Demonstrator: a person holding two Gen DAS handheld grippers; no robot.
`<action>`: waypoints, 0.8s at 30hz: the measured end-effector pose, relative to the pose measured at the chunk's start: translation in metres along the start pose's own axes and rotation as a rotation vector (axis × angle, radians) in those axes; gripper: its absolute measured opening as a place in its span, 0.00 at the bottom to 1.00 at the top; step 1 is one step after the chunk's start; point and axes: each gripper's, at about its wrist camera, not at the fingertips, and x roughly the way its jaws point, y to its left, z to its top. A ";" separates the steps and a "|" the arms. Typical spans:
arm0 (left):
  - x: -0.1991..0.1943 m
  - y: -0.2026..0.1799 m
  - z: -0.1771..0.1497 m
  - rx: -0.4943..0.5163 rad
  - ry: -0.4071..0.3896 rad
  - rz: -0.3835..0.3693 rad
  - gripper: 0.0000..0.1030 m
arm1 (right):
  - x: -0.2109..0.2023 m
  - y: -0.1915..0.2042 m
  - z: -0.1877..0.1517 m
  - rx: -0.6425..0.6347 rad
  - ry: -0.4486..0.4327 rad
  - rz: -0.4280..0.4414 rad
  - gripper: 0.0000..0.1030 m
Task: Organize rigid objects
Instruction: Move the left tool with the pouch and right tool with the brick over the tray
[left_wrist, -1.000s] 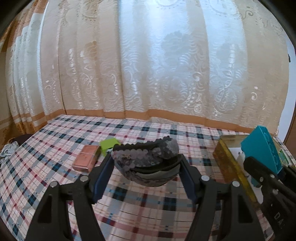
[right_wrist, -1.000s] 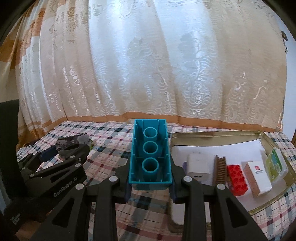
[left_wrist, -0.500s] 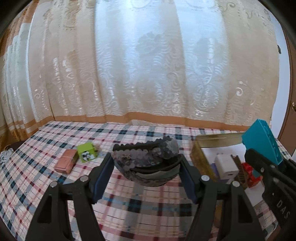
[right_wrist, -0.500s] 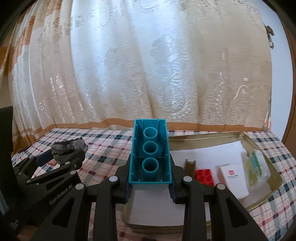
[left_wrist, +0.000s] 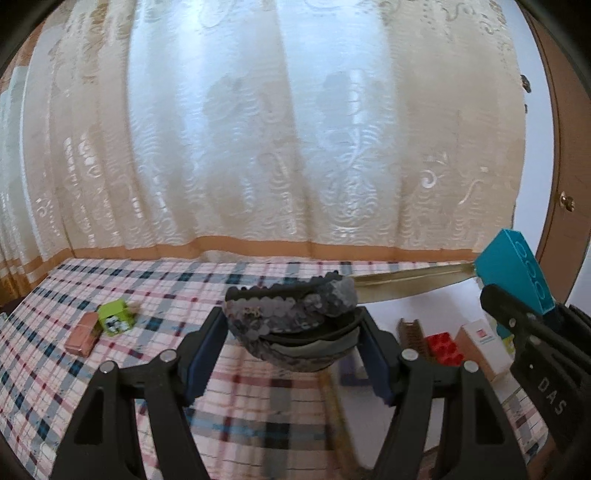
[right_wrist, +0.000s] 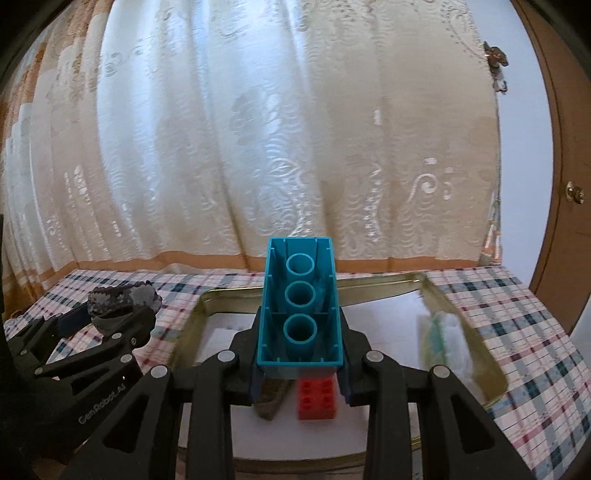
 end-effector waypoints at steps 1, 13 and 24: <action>0.001 -0.004 0.001 0.001 0.000 -0.006 0.67 | 0.000 -0.003 0.001 -0.003 -0.002 -0.010 0.33; 0.017 -0.042 0.004 0.025 0.021 -0.072 0.67 | 0.014 -0.048 0.006 0.020 0.010 -0.107 0.33; 0.031 -0.065 0.000 0.044 0.060 -0.101 0.67 | 0.037 -0.067 0.001 -0.013 0.069 -0.166 0.33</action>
